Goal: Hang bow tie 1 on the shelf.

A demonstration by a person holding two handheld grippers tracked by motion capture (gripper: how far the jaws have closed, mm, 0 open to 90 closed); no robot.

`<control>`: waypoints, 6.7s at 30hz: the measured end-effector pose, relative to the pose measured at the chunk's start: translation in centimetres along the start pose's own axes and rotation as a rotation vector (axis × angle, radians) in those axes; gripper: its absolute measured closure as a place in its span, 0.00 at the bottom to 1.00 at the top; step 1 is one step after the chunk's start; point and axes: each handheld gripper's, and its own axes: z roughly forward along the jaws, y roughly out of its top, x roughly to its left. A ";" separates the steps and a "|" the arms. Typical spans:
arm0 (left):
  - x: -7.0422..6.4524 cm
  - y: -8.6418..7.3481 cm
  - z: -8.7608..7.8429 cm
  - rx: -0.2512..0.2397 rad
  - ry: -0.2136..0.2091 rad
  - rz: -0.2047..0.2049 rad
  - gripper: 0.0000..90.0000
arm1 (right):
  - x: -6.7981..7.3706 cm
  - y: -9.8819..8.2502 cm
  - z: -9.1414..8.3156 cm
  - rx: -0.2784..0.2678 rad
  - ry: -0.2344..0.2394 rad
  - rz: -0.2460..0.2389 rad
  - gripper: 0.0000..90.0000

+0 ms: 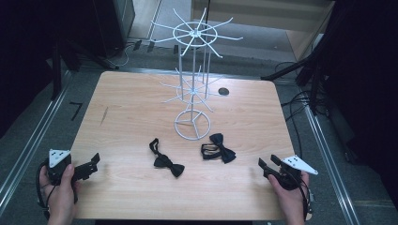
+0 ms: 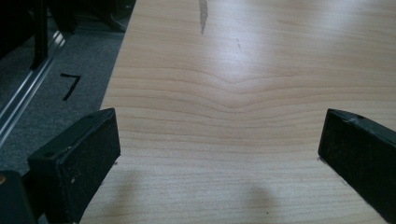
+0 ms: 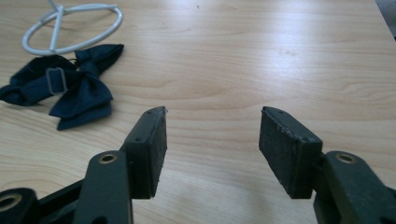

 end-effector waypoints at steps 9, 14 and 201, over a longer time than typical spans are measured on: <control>-0.4 0.0 0.1 0.011 -0.004 0.017 0.00 | 2.2 1.4 -0.3 -0.031 0.019 0.038 0.53; -0.5 -0.1 0.0 0.005 -0.011 0.021 0.00 | 3.3 2.1 -0.3 -0.045 0.002 0.046 0.56; -0.5 -0.1 0.0 0.025 -0.045 0.032 0.00 | 15.0 15.0 1.6 -0.395 0.125 -0.069 0.84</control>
